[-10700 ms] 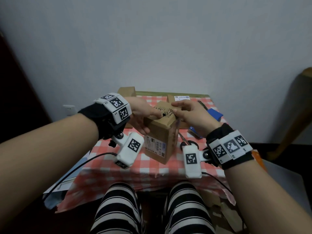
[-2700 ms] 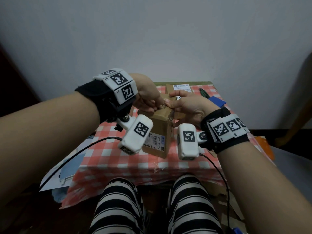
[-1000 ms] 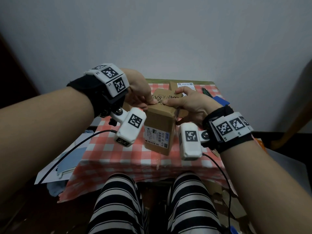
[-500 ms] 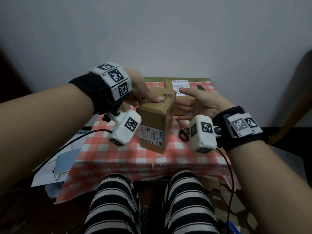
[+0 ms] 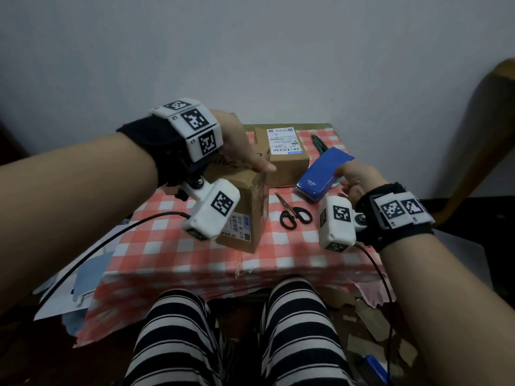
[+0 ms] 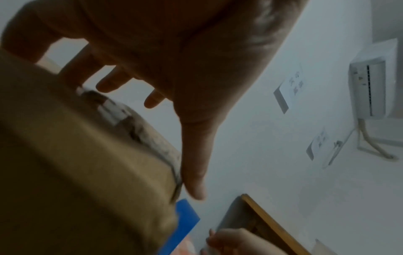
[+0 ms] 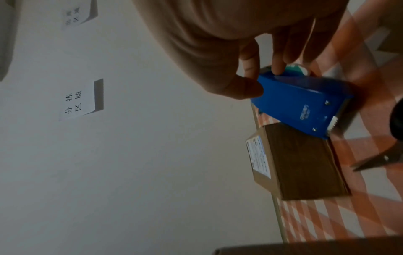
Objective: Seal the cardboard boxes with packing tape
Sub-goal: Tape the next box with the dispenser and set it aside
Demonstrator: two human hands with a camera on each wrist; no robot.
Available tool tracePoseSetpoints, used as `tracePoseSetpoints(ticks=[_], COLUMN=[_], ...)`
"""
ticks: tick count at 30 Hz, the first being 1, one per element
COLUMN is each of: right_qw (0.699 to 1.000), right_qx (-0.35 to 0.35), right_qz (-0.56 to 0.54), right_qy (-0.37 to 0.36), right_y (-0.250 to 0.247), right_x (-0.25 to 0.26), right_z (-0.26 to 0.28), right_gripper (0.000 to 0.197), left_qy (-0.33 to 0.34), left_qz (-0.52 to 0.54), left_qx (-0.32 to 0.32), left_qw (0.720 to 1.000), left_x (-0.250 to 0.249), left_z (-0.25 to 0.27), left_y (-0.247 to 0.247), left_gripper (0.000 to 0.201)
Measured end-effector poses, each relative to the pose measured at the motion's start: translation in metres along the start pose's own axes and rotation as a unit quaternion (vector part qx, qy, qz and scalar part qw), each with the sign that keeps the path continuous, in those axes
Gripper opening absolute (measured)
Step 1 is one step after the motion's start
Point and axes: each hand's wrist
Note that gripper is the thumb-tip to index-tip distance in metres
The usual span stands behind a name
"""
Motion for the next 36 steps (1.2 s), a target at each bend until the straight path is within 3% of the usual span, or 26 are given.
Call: tracePoseSetpoints(ticks=[4, 7, 9, 17, 23, 28, 33, 36], right_qw=[1.000, 0.999, 0.998, 0.998, 0.998, 0.996, 0.990, 0.987], right_qx=[-0.014, -0.027, -0.042, 0.016, 0.056, 0.058, 0.048, 0.054], right_qz=[-0.017, -0.009, -0.018, -0.050, -0.016, -0.042, -0.110, -0.128], right_qy=[0.015, 0.032, 0.049, 0.039, 0.035, 0.050, 0.073, 0.085], right_y=[-0.015, -0.023, -0.026, -0.009, 0.014, 0.022, 0.024, 0.022], right_x=[-0.001, -0.006, -0.014, -0.019, -0.014, -0.022, -0.034, -0.037], right_z=[-0.006, -0.011, -0.015, -0.017, -0.027, -0.040, -0.057, -0.060], right_gripper=[0.044, 0.044, 0.046, 0.036, 0.055, 0.050, 0.040, 0.042], left_qy=[-0.002, 0.003, 0.008, 0.033, 0.065, 0.084, 0.089, 0.096], left_qz=[0.035, 0.045, 0.043, 0.032, 0.060, 0.125, 0.179, 0.200], left_qx=[-0.001, 0.006, 0.011, 0.034, 0.021, 0.013, 0.017, 0.011], left_qw=[0.999, 0.999, 0.999, 0.998, 0.996, 0.989, 0.980, 0.975], left_x=[-0.008, -0.010, -0.011, -0.021, -0.034, -0.041, -0.043, -0.041], left_z=[0.000, -0.003, -0.006, -0.014, -0.022, -0.039, -0.043, -0.046], left_y=[-0.001, -0.002, 0.001, -0.004, -0.012, -0.014, -0.009, -0.009], left_gripper=[0.069, 0.093, 0.092, 0.095, 0.102, 0.074, 0.082, 0.065])
Point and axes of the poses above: each hand's wrist, its own z-axis away from the middle knuckle, its own y-axis out of the palm, x = y × z, and after that the axes turned 12 degrees about -y, right-handed
